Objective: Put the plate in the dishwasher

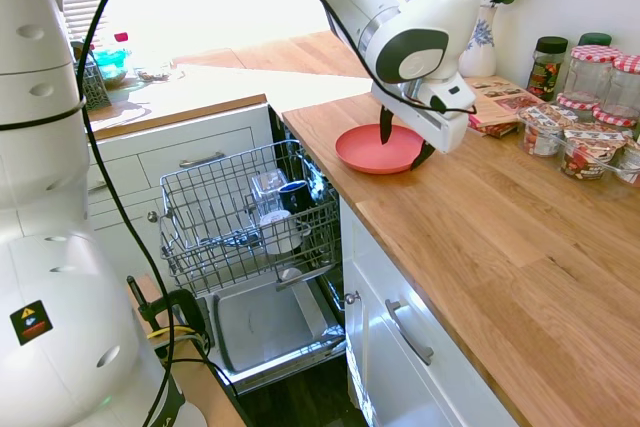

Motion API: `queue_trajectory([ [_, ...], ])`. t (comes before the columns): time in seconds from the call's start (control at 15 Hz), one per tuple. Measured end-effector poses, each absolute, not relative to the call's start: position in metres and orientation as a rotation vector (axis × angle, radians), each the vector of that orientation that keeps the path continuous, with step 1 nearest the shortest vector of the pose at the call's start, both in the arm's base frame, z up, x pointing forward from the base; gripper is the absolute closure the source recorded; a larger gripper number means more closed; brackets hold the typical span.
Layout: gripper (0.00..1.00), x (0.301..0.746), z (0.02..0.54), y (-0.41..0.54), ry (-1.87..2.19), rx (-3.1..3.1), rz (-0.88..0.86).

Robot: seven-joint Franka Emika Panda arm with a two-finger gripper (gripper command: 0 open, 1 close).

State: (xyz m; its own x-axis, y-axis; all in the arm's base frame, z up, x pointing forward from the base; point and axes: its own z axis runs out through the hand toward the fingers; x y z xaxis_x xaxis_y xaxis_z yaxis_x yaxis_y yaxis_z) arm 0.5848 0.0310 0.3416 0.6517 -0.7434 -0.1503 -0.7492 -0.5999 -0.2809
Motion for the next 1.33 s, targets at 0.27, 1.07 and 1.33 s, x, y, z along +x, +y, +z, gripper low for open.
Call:
queue_trajectory([
  [0.27, 1.00, 0.585, 0.336, 0.031, 1.191, -2.544, 0.040],
  [1.07, 1.00, 0.588, 0.326, 0.035, 1.179, -2.534, 0.047],
  [1.33, 1.00, 0.589, 0.322, 0.027, 1.171, -2.514, 0.051],
])
